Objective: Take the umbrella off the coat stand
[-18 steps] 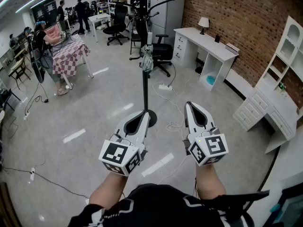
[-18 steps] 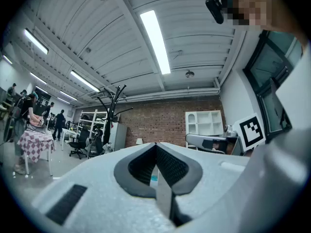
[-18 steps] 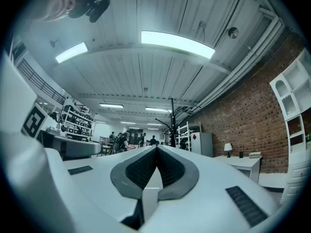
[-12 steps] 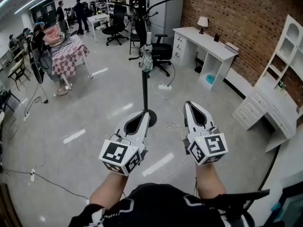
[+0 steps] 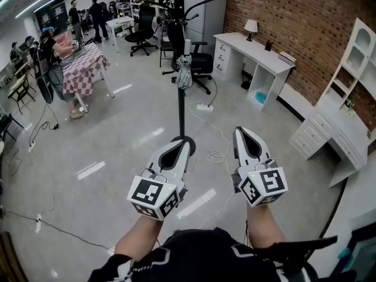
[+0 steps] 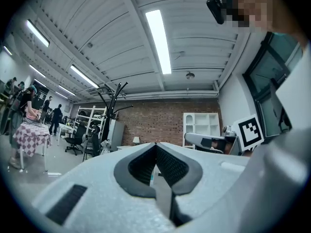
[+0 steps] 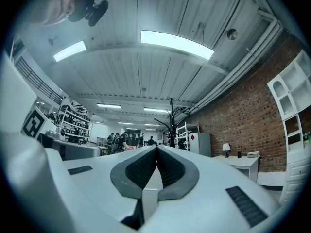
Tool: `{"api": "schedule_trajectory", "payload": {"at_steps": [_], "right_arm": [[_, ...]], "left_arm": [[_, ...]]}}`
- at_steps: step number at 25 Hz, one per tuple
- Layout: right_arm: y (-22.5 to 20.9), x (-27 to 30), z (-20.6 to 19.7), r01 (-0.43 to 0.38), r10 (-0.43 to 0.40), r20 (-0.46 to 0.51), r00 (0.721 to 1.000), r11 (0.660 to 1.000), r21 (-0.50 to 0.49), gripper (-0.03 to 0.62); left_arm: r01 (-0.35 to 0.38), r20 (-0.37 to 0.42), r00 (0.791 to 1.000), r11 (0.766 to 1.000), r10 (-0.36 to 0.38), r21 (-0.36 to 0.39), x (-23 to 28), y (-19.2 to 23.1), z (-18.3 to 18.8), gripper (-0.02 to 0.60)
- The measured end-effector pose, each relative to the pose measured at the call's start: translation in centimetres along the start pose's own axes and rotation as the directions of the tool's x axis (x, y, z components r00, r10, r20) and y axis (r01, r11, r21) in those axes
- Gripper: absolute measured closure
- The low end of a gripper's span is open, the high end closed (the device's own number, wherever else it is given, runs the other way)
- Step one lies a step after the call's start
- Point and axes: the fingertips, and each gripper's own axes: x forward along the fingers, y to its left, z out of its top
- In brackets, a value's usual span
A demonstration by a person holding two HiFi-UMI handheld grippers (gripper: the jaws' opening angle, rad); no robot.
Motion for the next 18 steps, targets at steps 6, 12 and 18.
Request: {"api": "schedule_trajectory", "payload": {"at_steps": [6, 12, 18], "right_arm": [[0.8, 0.4, -0.9, 0.019, -0.019, -0.007, 1.0, 1.0, 0.013, 0.591], [1.5, 2.0, -1.4, 0.004, -0.004, -0.02, 1.0, 1.0, 0.002, 0.591], [-1.3, 5.5, -1.6, -0.039, 0.039, 0.011, 0.999, 0.999, 0.026, 0.591]], "left_arm": [[0.052, -0.001, 0.999, 0.999, -0.052, -0.004, -0.8, 0.7, -0.7, 0.575], [0.065, -0.001, 0.998, 0.998, -0.065, -0.01, -0.3, 1.8, -1.1, 0.575], [-0.004, -0.018, 1.0, 1.0, 0.004, -0.007, 3.3, 4.0, -1.5, 0.575]]}}
